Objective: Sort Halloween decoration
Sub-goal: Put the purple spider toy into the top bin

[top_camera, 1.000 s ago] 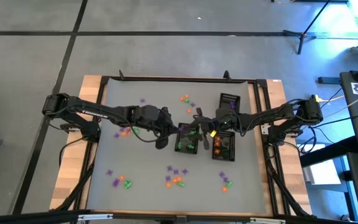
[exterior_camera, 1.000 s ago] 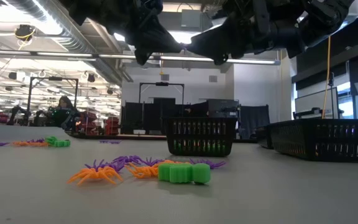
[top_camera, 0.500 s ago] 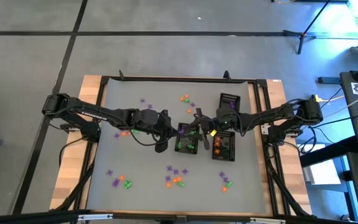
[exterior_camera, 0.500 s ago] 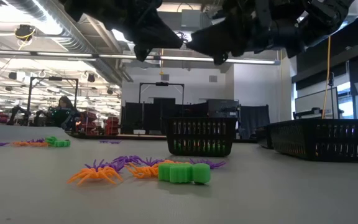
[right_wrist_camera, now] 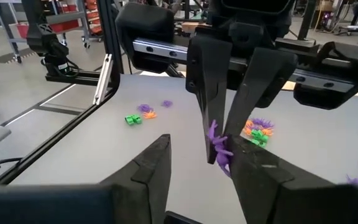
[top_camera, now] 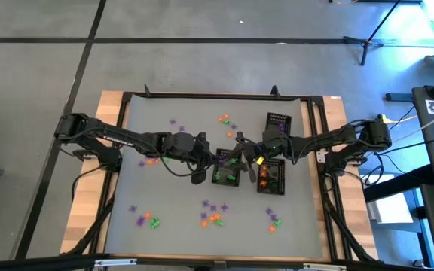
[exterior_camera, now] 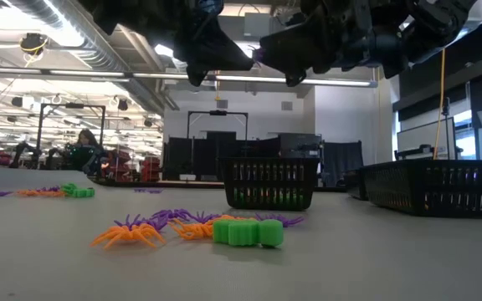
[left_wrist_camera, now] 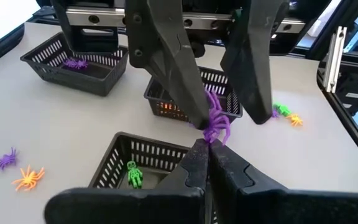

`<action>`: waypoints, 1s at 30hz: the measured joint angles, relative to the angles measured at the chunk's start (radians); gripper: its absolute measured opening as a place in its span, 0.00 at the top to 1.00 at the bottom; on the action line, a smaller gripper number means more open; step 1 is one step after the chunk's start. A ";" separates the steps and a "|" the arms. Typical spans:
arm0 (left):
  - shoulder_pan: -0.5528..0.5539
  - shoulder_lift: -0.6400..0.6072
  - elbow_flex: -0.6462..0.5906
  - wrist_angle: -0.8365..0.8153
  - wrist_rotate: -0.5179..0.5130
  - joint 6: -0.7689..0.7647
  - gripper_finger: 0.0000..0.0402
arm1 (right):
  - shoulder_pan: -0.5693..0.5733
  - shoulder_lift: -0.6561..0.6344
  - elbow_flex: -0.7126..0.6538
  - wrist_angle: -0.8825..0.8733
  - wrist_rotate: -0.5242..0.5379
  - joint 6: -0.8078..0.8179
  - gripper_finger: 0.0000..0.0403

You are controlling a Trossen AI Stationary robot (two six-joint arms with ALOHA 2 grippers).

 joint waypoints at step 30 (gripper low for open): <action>0.000 0.001 -0.002 -0.025 -0.042 0.000 1.00 | 0.000 -0.002 0.000 -0.047 0.090 -0.031 1.00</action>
